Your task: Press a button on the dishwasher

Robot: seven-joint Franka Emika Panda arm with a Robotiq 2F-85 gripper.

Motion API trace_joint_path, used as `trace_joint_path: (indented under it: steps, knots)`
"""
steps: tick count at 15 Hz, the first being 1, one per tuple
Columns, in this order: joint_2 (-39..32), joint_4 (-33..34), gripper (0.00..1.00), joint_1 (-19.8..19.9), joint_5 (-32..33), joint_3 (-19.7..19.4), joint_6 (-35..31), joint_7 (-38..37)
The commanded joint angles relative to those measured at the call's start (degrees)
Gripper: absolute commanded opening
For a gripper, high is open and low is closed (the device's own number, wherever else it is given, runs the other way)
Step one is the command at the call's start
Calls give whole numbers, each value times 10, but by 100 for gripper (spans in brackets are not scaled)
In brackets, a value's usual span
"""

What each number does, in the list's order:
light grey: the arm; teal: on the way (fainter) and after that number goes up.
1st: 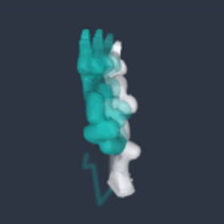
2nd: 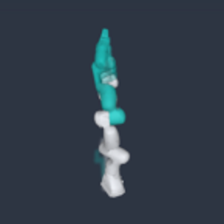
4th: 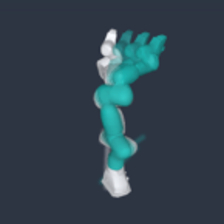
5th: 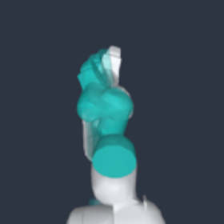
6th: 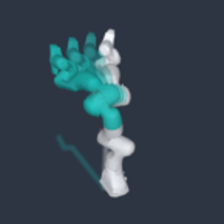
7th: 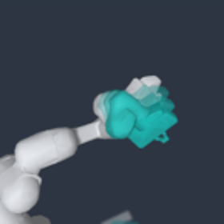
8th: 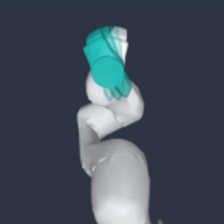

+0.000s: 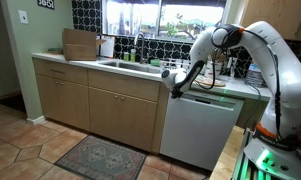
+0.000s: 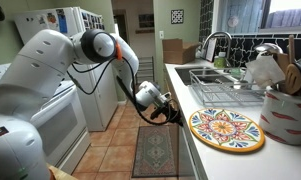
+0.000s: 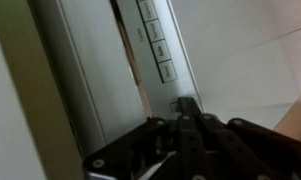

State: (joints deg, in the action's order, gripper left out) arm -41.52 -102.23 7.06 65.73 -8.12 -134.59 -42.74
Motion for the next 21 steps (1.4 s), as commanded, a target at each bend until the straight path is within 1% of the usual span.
trace_joint_path:
  steps: [1, 3, 6, 9, 12, 14, 16, 18, 21]
  knots:
    - [-35, 56, 0, 26, -29, -12, -40, 39]
    - [-39, 61, 0, 21, -34, -21, -43, 38]
    - [-39, 60, 0, 15, -44, -24, -33, 45]
    - [-24, 39, 0, -3, -68, -18, 16, 72]
    - [-5, 20, 0, -34, -68, -21, 79, 69]
    - [6, 10, 0, -44, -71, -14, 112, 72]
    - [15, 3, 0, -46, -77, -2, 120, 85]
    - [22, -2, 0, -44, -113, 16, 130, 114]
    - [38, -9, 0, -52, -156, 24, 128, 133]
